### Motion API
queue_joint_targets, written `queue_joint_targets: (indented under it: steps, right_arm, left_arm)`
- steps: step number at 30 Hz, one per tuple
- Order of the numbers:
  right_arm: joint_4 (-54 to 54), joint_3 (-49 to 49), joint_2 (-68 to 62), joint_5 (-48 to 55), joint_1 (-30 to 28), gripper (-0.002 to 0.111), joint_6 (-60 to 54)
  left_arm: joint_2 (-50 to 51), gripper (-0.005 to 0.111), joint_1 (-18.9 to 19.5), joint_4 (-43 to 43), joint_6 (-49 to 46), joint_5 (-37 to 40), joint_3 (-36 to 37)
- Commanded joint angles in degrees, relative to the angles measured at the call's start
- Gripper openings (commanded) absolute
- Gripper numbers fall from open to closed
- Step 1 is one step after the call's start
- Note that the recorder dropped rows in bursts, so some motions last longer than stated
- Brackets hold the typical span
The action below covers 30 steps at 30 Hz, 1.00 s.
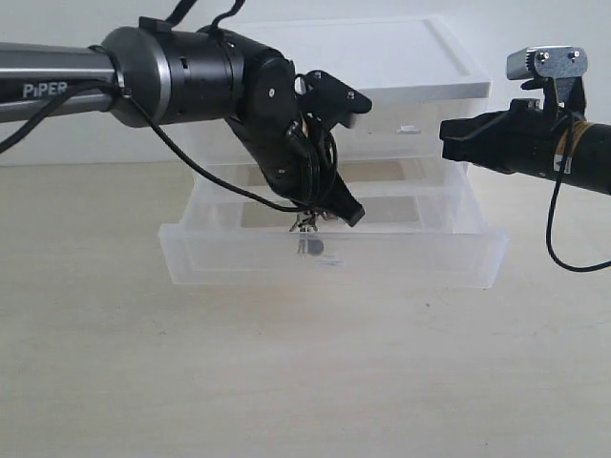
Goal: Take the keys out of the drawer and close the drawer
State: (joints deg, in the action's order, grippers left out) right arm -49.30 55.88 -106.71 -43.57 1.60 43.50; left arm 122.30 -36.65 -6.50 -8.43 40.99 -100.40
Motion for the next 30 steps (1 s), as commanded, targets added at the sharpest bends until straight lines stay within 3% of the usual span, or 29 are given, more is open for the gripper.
queue_joint_targets:
  steps: [1, 12, 25, 30]
  right_arm:
    - [3.56, 0.24, 0.02, 1.72, -0.41, 0.0, -0.54]
    - [3.56, 0.24, 0.02, 1.72, -0.41, 0.0, -0.54]
    - [3.56, 0.24, 0.02, 1.72, -0.41, 0.0, -0.54]
    - [3.68, 0.24, 0.02, 1.37, -0.41, 0.0, -0.54]
  left_arm:
    - [-3.2, 0.004, -0.7, -0.54, -0.18, -0.64, 0.35]
    - [-8.9, 0.004, -1.2, -0.4, -0.52, -0.06, 0.35]
    - [-14.87, 0.004, -9.87, -1.45, -2.32, 4.46, 0.59]
    - [-15.32, 0.004, -14.16, -1.47, -3.63, 2.63, 6.14]
